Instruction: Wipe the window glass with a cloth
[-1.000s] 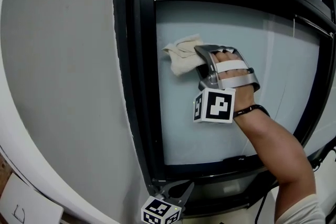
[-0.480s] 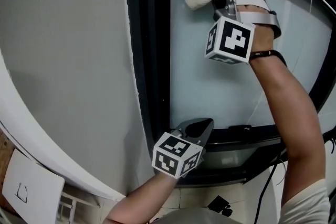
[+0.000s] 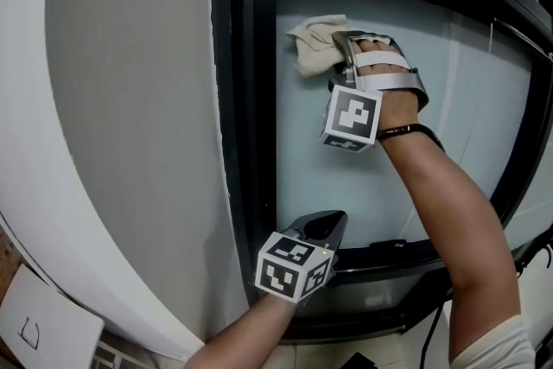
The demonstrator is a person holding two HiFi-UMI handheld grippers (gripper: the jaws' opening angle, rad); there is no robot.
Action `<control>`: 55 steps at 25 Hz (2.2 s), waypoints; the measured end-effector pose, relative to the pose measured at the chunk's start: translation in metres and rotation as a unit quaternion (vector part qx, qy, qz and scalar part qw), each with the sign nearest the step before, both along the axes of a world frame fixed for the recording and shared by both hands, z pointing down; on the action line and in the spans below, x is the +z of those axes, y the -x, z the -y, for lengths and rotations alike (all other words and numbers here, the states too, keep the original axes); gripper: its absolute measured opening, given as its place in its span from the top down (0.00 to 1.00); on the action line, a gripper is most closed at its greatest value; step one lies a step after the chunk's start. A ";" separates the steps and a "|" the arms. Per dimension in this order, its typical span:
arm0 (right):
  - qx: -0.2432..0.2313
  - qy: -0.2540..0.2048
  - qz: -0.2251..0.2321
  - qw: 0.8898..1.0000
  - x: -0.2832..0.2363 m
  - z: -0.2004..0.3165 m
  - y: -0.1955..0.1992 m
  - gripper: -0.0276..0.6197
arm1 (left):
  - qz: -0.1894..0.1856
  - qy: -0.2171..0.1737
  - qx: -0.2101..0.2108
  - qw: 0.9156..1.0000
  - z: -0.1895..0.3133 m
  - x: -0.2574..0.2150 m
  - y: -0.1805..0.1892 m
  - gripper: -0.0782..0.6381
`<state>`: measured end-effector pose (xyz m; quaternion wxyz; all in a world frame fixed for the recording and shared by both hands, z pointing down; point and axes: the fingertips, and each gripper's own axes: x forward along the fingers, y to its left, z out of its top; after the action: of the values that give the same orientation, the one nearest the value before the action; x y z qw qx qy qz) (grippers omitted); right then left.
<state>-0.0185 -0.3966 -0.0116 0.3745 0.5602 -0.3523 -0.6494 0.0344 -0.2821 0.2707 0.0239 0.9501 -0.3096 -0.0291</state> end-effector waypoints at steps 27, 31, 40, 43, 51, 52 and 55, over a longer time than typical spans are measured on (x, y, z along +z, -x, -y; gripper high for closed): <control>-0.010 -0.014 -0.013 1.000 0.049 0.007 0.012 0.79 | 0.035 -0.010 -0.005 0.999 0.012 0.009 0.000 0.87; -0.015 -0.013 -0.014 1.000 0.051 0.007 0.012 0.79 | 0.036 -0.004 -0.007 0.999 0.013 0.013 0.001 0.87; -0.019 -0.009 -0.018 1.000 0.064 0.007 0.013 0.79 | 0.041 0.009 -0.010 0.999 0.017 0.024 0.002 0.87; -0.022 -0.004 -0.020 1.000 0.071 0.006 0.015 0.79 | 0.042 0.013 -0.009 0.999 0.017 0.027 0.001 0.87; -0.029 0.008 -0.025 0.999 0.093 0.006 0.015 0.79 | 0.050 0.017 -0.005 0.999 0.014 0.037 -0.004 0.87; -0.030 0.010 -0.024 0.999 0.096 0.006 0.016 0.79 | 0.051 0.018 -0.004 0.999 0.014 0.039 -0.004 0.87; -0.035 0.014 -0.024 0.999 0.105 0.006 0.016 0.79 | 0.051 0.026 -0.007 0.998 0.015 0.048 -0.002 0.87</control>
<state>-0.0343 -0.4023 0.0933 0.3676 0.5269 -0.3715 -0.6702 0.0367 -0.2975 0.3183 0.0327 0.9473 -0.3174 0.0276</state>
